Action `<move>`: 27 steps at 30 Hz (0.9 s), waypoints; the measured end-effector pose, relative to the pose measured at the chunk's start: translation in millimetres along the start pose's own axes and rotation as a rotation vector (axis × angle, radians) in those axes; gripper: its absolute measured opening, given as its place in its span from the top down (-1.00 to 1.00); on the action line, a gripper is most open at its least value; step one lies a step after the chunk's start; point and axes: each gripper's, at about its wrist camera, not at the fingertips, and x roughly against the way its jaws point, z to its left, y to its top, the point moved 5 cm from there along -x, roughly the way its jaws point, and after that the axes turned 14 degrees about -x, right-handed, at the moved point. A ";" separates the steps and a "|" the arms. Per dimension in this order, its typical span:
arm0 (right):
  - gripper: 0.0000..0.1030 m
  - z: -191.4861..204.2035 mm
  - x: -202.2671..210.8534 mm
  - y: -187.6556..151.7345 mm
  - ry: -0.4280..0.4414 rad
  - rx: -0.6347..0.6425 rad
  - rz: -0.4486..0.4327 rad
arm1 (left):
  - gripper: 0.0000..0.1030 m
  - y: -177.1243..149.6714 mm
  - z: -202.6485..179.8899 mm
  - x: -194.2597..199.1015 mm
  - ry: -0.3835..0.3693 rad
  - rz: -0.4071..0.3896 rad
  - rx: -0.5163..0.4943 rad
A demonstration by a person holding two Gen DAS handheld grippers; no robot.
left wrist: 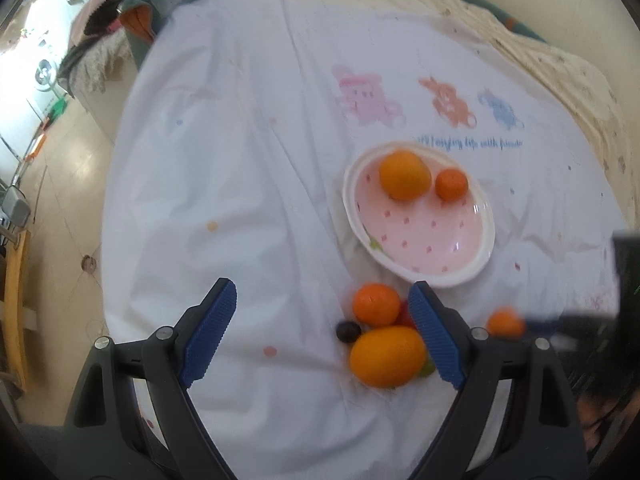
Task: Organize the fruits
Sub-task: 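Grasp a mandarin with the right tool while the left tool grasps another mandarin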
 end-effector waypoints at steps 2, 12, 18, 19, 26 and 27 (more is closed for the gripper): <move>0.14 -6.3 10.7 10.4 -0.015 -0.008 -0.045 | -0.66 -7.3 -8.9 -6.9 -0.038 0.027 -0.001; 0.14 -27.6 13.3 24.0 0.017 -0.156 -0.123 | -0.66 -43.3 -51.3 -50.4 -0.133 0.193 -0.004; 0.13 -31.6 9.2 28.3 -0.023 -0.142 -0.122 | -0.64 -47.2 -60.9 -62.8 -0.109 0.210 -0.017; 0.13 -31.6 8.5 28.2 -0.026 -0.141 -0.121 | -0.60 -46.9 -60.2 -62.5 -0.103 0.204 -0.018; 0.13 -29.0 9.1 30.5 -0.031 -0.141 -0.144 | -0.45 -48.4 -56.5 -66.9 -0.114 0.212 -0.012; 0.13 -28.3 9.5 29.9 -0.032 -0.138 -0.146 | -0.39 -49.0 -58.5 -68.1 -0.113 0.218 -0.018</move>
